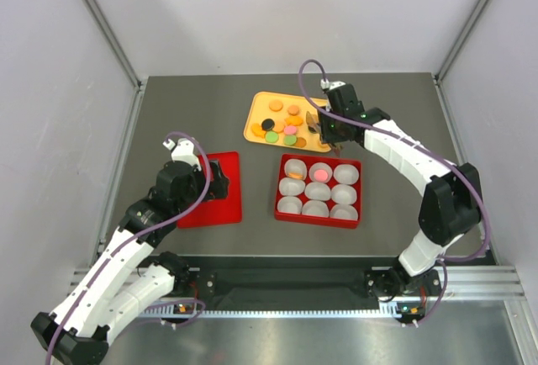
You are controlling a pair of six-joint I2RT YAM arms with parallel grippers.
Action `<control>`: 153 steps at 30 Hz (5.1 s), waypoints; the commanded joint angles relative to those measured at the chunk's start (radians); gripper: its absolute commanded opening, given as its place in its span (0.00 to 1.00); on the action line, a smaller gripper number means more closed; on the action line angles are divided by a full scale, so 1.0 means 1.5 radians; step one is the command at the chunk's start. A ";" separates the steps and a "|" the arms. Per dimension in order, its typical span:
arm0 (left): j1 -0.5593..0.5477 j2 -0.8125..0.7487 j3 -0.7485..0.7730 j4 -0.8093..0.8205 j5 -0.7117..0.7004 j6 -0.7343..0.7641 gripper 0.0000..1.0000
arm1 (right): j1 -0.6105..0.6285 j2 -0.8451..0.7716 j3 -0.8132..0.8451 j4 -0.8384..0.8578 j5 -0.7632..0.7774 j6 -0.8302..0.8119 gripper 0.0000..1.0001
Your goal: Pack the cookies
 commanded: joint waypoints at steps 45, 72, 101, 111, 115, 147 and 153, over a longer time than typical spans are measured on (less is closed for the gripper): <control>-0.004 -0.005 0.001 0.015 0.010 0.001 0.99 | -0.015 -0.501 -0.303 -0.232 -0.030 0.045 0.39; -0.013 -0.004 0.001 0.013 0.009 0.002 0.99 | -0.015 -0.452 -0.310 -0.191 0.002 0.071 0.51; -0.016 -0.007 0.002 0.011 -0.006 -0.003 0.99 | -0.014 0.022 0.061 -0.012 -0.009 0.030 0.51; -0.017 -0.010 0.002 0.011 -0.007 -0.003 0.99 | -0.015 0.099 0.102 -0.016 0.039 0.021 0.53; -0.018 -0.010 0.002 0.010 -0.008 -0.003 0.99 | -0.014 0.120 0.108 -0.016 0.031 0.021 0.50; -0.020 -0.005 0.001 0.010 -0.008 -0.004 0.99 | -0.033 0.040 0.112 -0.037 -0.003 0.020 0.32; -0.020 -0.003 0.001 0.011 -0.005 -0.003 0.99 | -0.031 -0.032 0.079 -0.044 -0.028 0.028 0.31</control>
